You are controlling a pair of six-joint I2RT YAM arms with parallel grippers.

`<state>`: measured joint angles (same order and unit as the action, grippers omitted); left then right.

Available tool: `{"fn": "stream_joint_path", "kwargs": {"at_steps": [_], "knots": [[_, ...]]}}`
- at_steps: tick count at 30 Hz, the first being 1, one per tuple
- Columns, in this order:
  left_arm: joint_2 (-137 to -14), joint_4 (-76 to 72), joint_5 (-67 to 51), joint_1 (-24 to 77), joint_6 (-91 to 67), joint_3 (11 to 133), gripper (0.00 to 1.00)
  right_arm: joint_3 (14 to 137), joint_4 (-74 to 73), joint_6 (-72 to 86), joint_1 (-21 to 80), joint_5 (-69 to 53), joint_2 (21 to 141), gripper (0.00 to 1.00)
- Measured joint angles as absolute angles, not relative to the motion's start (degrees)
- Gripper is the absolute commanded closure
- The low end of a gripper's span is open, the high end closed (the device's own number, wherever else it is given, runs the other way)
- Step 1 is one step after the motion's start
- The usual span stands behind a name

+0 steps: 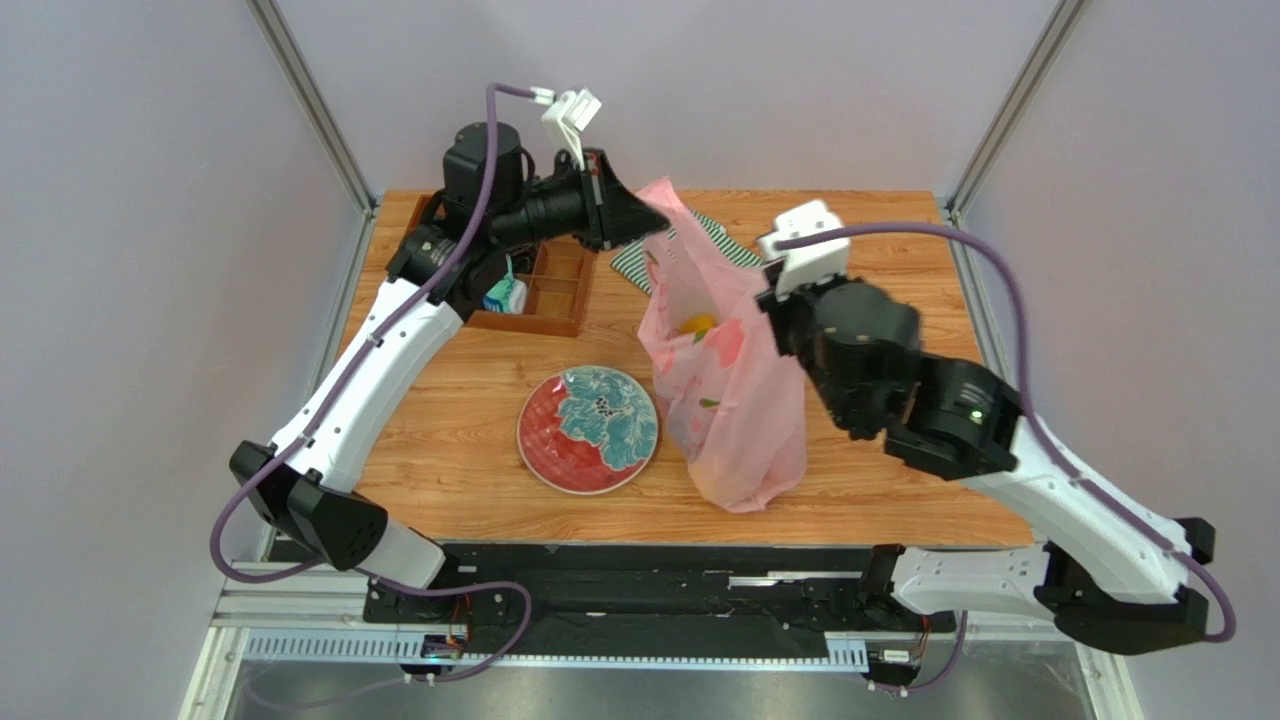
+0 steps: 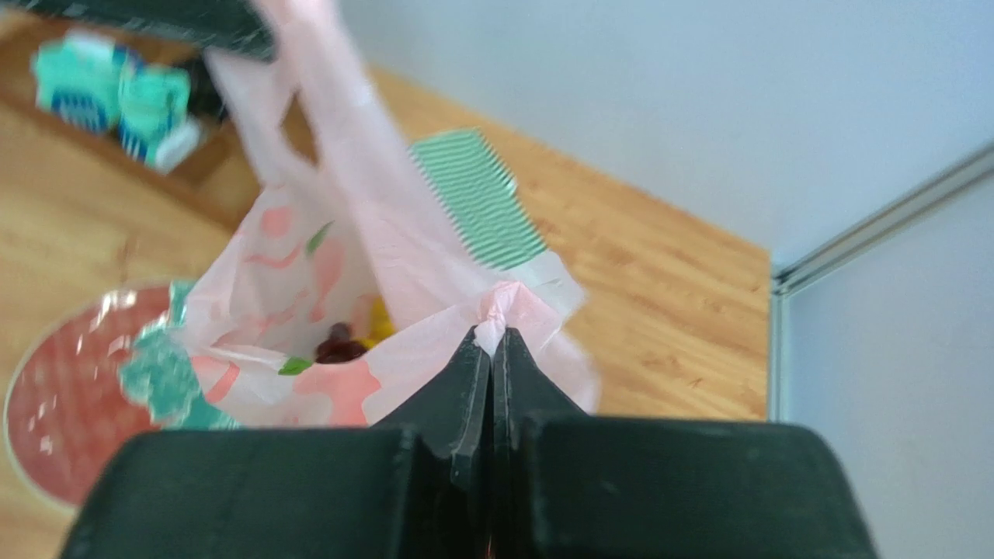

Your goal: Place the fruits into the plastic bag

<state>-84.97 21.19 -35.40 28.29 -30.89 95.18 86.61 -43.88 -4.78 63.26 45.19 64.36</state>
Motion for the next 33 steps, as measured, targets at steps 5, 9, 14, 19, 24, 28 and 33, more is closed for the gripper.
{"fn": "stream_joint_path", "kwargs": {"at_steps": [5, 9, 14, 19, 24, 28, 33], "knots": [[-85.82, 19.22, -34.3, 30.02, -33.5, 104.31, 1.0, 89.17, -35.24, -13.41, 60.84, 49.23, 57.14, 1.0], [-86.56, 17.12, -33.93, 30.74, -34.72, 105.93, 1.0, 89.06, -32.14, -16.73, 59.11, 51.57, 53.32, 1.0], [-89.67, 17.12, -33.61, 32.93, -35.64, 105.84, 1.0, 83.44, -30.0, -17.54, 55.61, 54.59, 50.87, 1.0], [-91.64, 18.22, -32.62, 36.36, -35.73, 103.98, 1.0, 77.76, -30.55, -16.73, 49.87, 54.89, 50.46, 1.0], [-91.64, 17.65, -32.03, 38.57, -35.75, 101.45, 1.0, 75.35, -32.03, -14.2, 44.01, 53.32, 50.41, 1.0], [-91.64, 17.65, -31.11, 39.05, -35.68, 100.12, 1.0, 74.06, -33.12, -12.25, 41.43, 51.83, 50.54, 1.0], [-91.48, 18.26, -27.64, 39.05, -35.11, 97.41, 1.0, 73.01, -33.69, -10.48, 39.7, 50.33, 51.44, 0.97]]}}
